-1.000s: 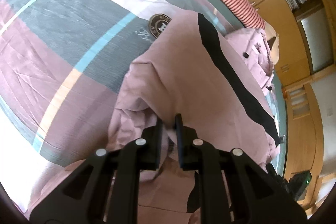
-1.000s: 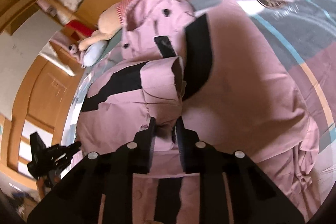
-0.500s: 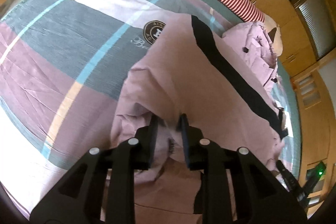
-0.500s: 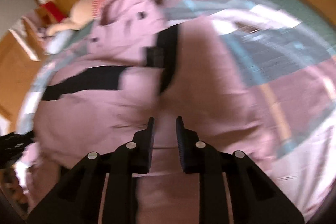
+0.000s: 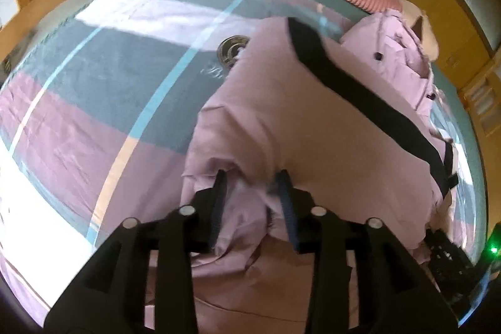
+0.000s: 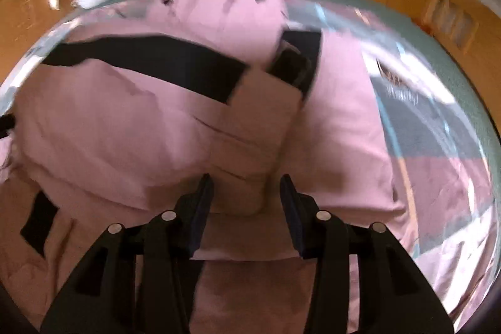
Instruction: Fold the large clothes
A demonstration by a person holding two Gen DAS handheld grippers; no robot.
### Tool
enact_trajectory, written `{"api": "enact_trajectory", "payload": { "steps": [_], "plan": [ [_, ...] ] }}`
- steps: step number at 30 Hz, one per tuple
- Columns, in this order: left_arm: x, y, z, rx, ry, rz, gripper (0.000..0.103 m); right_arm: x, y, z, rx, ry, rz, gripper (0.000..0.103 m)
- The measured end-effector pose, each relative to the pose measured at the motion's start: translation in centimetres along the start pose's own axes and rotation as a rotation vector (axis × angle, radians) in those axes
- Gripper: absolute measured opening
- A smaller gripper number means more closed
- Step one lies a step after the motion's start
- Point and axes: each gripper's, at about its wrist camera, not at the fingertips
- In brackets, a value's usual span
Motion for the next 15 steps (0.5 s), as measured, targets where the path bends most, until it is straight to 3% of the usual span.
{"api": "enact_trajectory", "payload": {
  "steps": [3,6,10,12,14,15],
  "plan": [
    [-1.0,-0.8,-0.1,-0.035,0.032,-0.004,0.04,0.1,1.2,0.1,0.045,-0.004,0.063,0.052],
    [-2.9,-0.3,-0.2,-0.009,0.132,-0.036,0.039,-0.8,2.0,0.4,0.097,0.026,0.059,0.052],
    [-4.2,1.2,0.0,0.056,0.199,-0.054,0.045,-4.0,0.3,0.0,0.053,0.197,0.018,0.052],
    [-3.9,2.1,0.1,0.097,0.192,-0.063,0.056,-5.1,-1.4,0.3,-0.03,0.257,-0.013,0.052],
    [-2.6,2.9,0.3,0.141,0.128,-0.049,0.057,-4.0,-3.4,0.8,-0.14,0.209,0.022,0.052],
    [-1.3,3.0,0.5,0.147,0.057,-0.009,0.057,-2.9,-4.0,0.8,-0.169,0.164,0.04,0.052]
  ]
}}
Point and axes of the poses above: each gripper's, at about its wrist camera, not at the fingertips, and x roughly the way its jaws point, y to its right, z to its underside
